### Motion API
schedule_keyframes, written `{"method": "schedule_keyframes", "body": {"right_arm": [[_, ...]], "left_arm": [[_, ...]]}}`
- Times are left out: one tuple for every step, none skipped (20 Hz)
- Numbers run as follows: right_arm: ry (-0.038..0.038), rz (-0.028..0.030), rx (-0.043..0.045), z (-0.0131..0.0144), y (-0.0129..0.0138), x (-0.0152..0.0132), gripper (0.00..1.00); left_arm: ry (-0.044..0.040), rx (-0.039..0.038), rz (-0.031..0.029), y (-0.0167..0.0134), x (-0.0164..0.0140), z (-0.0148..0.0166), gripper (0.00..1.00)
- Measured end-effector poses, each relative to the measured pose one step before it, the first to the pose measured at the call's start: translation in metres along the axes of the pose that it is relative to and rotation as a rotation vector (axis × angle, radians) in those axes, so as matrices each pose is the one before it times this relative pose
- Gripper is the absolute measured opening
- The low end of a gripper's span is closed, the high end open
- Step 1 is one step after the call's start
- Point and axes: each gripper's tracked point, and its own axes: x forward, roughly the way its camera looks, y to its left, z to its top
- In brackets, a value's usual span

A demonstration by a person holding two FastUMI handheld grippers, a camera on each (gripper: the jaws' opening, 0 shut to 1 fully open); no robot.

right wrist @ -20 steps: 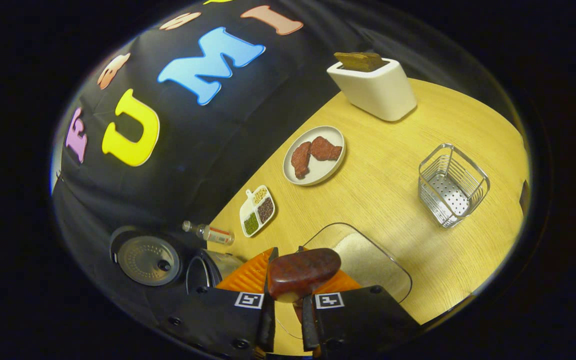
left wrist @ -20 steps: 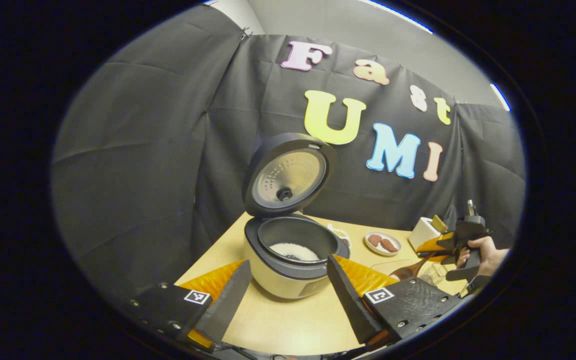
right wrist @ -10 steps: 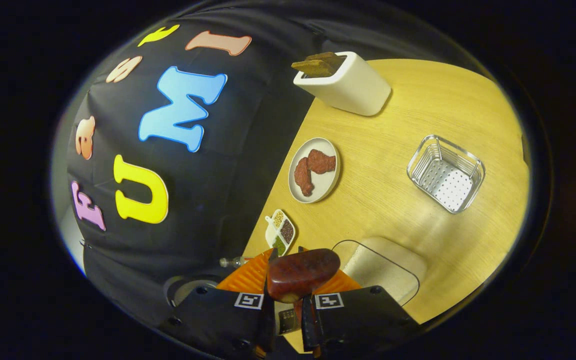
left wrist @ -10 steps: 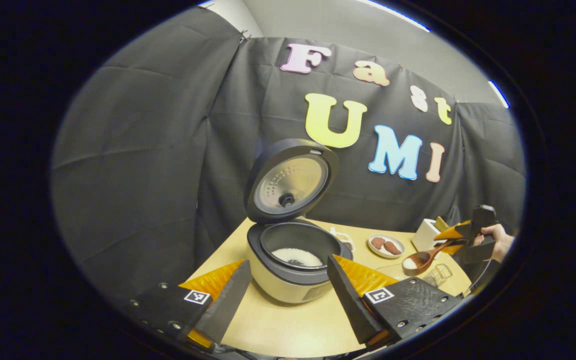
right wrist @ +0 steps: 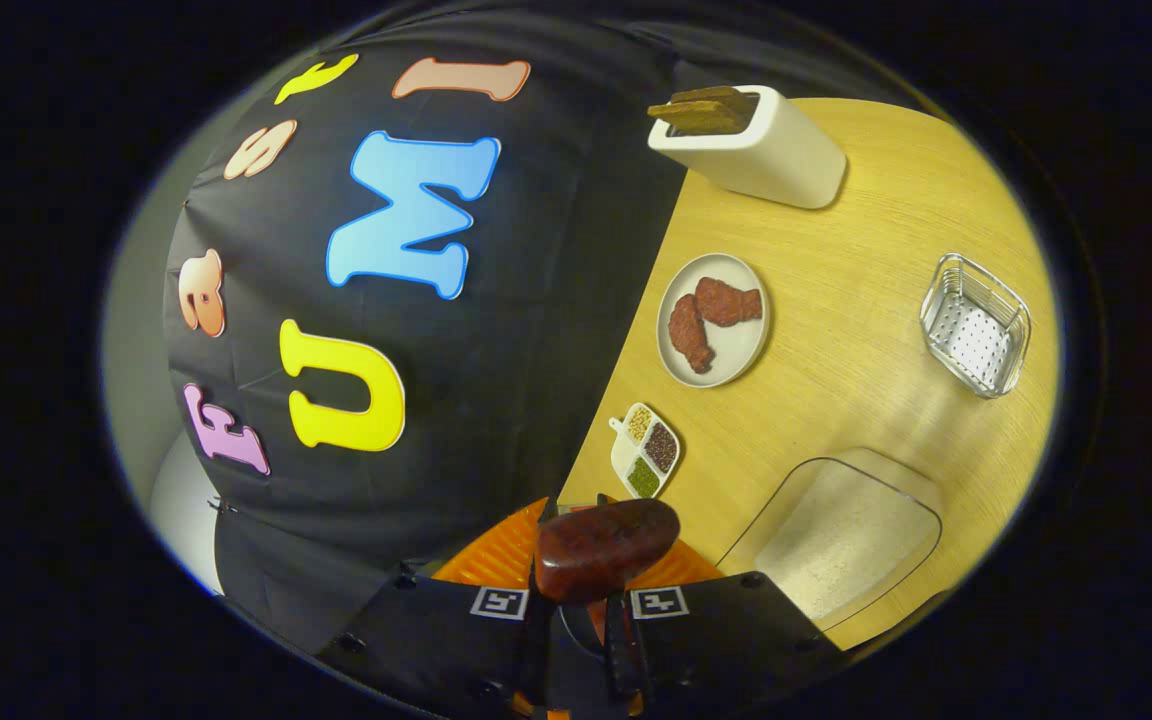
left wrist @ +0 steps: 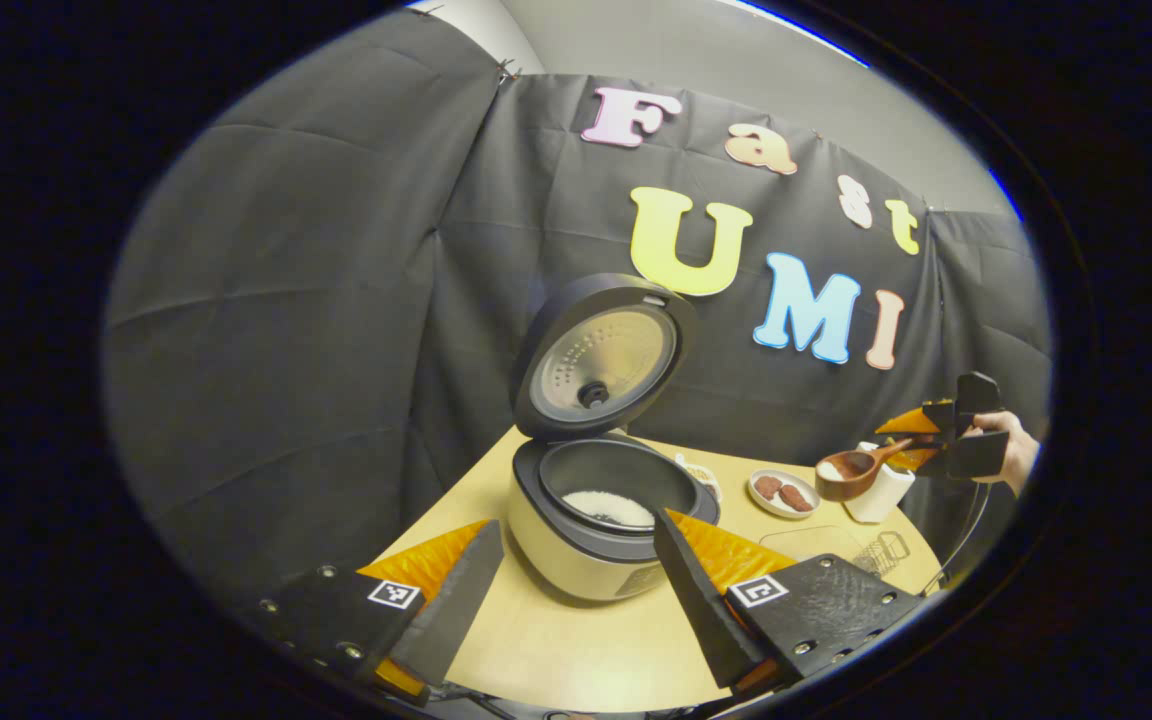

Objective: Close the left gripper, press the button to open the rice cooker; take a wooden spoon from the chopstick holder with the right hand, scoop a spoonful of rice and pour it into the rice cooker, then put the wooden spoon back into the chopstick holder.

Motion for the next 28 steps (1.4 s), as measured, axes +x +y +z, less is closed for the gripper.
{"method": "schedule_keyframes", "body": {"right_arm": [[0.01489, 0.01164, -0.01065, -0.00588, 0.00896, 0.00516, 0.20], [0.01529, 0.01096, -0.00946, -0.00569, 0.00930, 0.00553, 0.23], [0.01548, 0.00942, -0.00875, -0.00682, 0.00905, 0.00691, 0.23], [0.01527, 0.00706, -0.00697, -0.00662, 0.00792, 0.00540, 0.23], [0.01557, 0.00743, -0.00797, -0.00656, 0.00788, 0.00742, 0.20], [0.01978, 0.00653, -0.00833, -0.00777, 0.00806, 0.00792, 0.23], [0.01766, 0.00652, -0.00834, -0.00688, 0.00743, 0.00832, 0.23], [0.01513, 0.00627, -0.00904, -0.00704, 0.00595, 0.00881, 0.23], [0.01713, 0.00400, -0.00830, -0.00651, 0.00570, 0.00914, 0.23], [0.01823, 0.00340, -0.00996, -0.00760, 0.00508, 0.00946, 0.23], [0.01920, -0.00019, -0.01358, -0.00602, 0.00392, 0.01044, 0.23], [0.01454, -0.00500, -0.01707, -0.00633, 0.00310, 0.00936, 0.23], [0.01423, -0.00392, -0.02383, -0.00582, 0.00294, 0.00940, 0.23], [0.01604, -0.00514, -0.02688, -0.00645, 0.00544, 0.00756, 0.23], [0.01698, -0.00580, -0.02916, -0.00556, 0.00393, 0.00812, 0.23], [0.01858, -0.00754, -0.02886, -0.00745, 0.00400, 0.00577, 0.23], [0.01075, -0.00345, -0.03468, -0.00537, 0.00461, 0.00666, 0.23], [0.01011, -0.00521, -0.03590, -0.00351, 0.00516, 0.00659, 0.23], [0.01088, -0.00728, -0.03554, -0.00261, 0.00227, 0.00712, 0.23], [0.00839, -0.00471, -0.03481, -0.00397, 0.00428, 0.00740, 0.23], [0.00635, -0.00137, -0.03358, -0.00329, 0.00342, 0.00482, 0.23], [0.00473, -0.00279, -0.03281, -0.00326, 0.00393, 0.00486, 0.23], [0.00445, -0.00474, -0.03212, -0.00135, 0.00199, 0.00492, 0.23], [0.00290, -0.00625, -0.03239, -0.00284, 0.00235, 0.00523, 0.20], [0.00378, -0.00601, -0.03154, -0.00215, 0.00138, 0.00431, 0.23], [0.00128, -0.00681, -0.02730, -0.00292, 0.00138, 0.00396, 0.23], [-0.00545, -0.00474, -0.02703, -0.00026, 0.00116, 0.00359, 0.23], [-0.00524, -0.00716, -0.02609, -0.00100, 0.00093, 0.00280, 0.23]], "left_arm": [[0.00206, -0.00571, 0.00690, 0.00400, -0.00145, -0.00163, 0.96], [0.00305, -0.00700, 0.00759, 0.00342, 0.00082, -0.00159, 0.96], [0.00349, -0.00777, 0.00715, 0.00462, -0.00154, -0.00264, 0.96], [0.00108, -0.00551, 0.00754, 0.00383, -0.00080, -0.00058, 0.96], [-0.00246, -0.00169, 0.00820, 0.00367, -0.00200, 0.00065, 0.96], [-0.00387, 0.00173, 0.01027, 0.00447, -0.00169, 0.00082, 0.96], [-0.00274, 0.00272, 0.01226, 0.00620, -0.00152, 0.00161, 0.96], [-0.00093, 0.00011, 0.01292, 0.00483, -0.00144, -0.00039, 0.96], [0.00149, -0.00437, 0.01354, 0.00490, -0.00003, -0.00190, 0.96], [0.00194, -0.00761, 0.01732, 0.00632, -0.00173, -0.00046, 0.96], [-0.00134, -0.01085, 0.01582, 0.00635, -0.00078, 0.00007, 0.96], [0.00142, -0.01243, 0.00726, 0.00412, -0.00163, -0.00032, 0.95], [0.00359, -0.00828, 0.00719, 0.00228, -0.00028, -0.00077, 0.96], [0.00381, -0.00158, 0.01087, 0.00400, 0.00109, -0.00282, 0.96], [0.00079, 0.00287, 0.01155, 0.00470, 0.00021, 0.00012, 0.96], [-0.00052, 0.00058, 0.00752, 0.00396, -0.00118, 0.00067, 0.96], [-0.00308, -0.00260, 0.00256, 0.00178, 0.00017, 0.00180, 0.96], [-0.00204, -0.00028, 0.00636, 0.00225, -0.00107, 0.00148, 0.96], [0.00097, 0.00385, 0.00781, 0.00362, 0.00002, 0.00124, 0.96], [0.00257, 0.00560, 0.00785, 0.00244, 0.00222, -0.00109, 0.96], [0.00256, 0.00468, 0.00704, 0.00234, 0.00147, 0.00005, 0.96], [0.00203, 0.00263, 0.00499, 0.00125, 0.00034, 0.00000, 0.95], [0.00089, 0.00060, 0.00277, 0.00091, 0.00047, 0.00074, 0.95], [-0.00055, -0.00009, 0.00186, 0.00050, 0.00076, 0.00018, 0.96], [0.00034, 0.00039, 0.00175, 0.00050, 0.00089, 0.00077, 0.96], [0.00058, 0.00099, 0.00085, -0.00067, 0.00077, -0.00026, 0.96], [0.00050, 0.00129, 0.00028, -0.00037, 0.00044, 0.00049, 0.96], [0.00063, 0.00193, 0.00034, -0.00066, 0.00201, -0.00047, 0.96]]}}
